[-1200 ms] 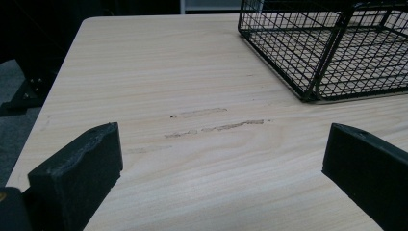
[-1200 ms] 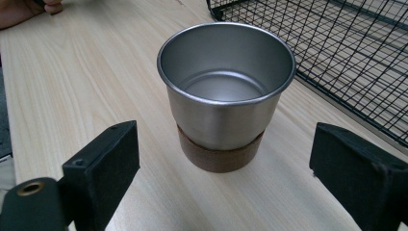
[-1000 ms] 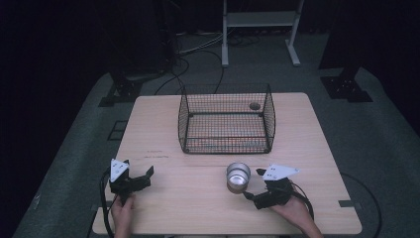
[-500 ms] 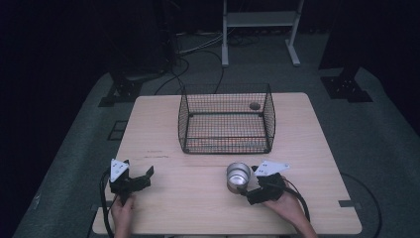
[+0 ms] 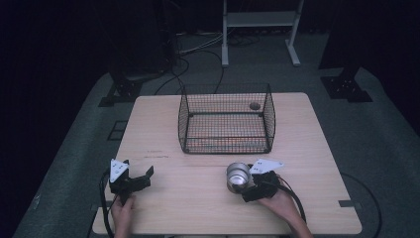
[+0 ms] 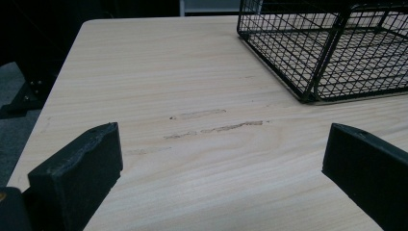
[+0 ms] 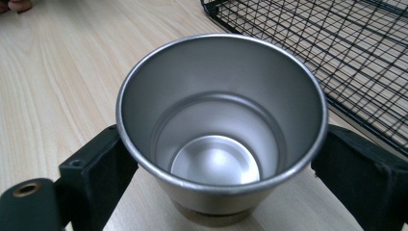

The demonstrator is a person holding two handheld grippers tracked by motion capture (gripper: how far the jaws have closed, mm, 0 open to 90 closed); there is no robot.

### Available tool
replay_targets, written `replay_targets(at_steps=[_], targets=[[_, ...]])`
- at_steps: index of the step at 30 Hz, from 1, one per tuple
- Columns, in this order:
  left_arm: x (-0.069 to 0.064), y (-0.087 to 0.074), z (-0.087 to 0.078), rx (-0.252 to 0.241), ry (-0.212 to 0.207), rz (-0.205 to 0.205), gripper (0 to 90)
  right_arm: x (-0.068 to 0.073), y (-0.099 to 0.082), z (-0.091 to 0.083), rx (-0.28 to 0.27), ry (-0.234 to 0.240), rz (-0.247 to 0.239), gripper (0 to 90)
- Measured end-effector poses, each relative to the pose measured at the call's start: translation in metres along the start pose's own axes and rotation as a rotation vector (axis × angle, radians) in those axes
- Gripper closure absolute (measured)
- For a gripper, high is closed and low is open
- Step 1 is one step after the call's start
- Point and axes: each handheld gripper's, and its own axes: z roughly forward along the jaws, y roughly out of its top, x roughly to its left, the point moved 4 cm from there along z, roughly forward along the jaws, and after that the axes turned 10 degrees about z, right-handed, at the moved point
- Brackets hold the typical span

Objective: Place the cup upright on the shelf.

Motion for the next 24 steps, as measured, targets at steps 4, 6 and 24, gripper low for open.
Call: replay_targets(at_steps=[4, 6, 24], targets=[[-0.0003, 0.0, 0.0004, 0.006, -0.001, 0.0, 0.0, 0.0023, 0.0012, 0.004, 0.001, 0.005, -0.009, 8.5], [-0.0003, 0.0, 0.0006, 0.004, 0.0, 0.001, 0.0, 0.0023, 0.0017, 0.0058, 0.001, 0.006, -0.005, 8.8], [-0.0002, 0.0, 0.0005, 0.006, -0.002, 0.001, 0.0, 0.0014, 0.0032, 0.0056, -0.001, 0.018, -0.013, 17.7]])
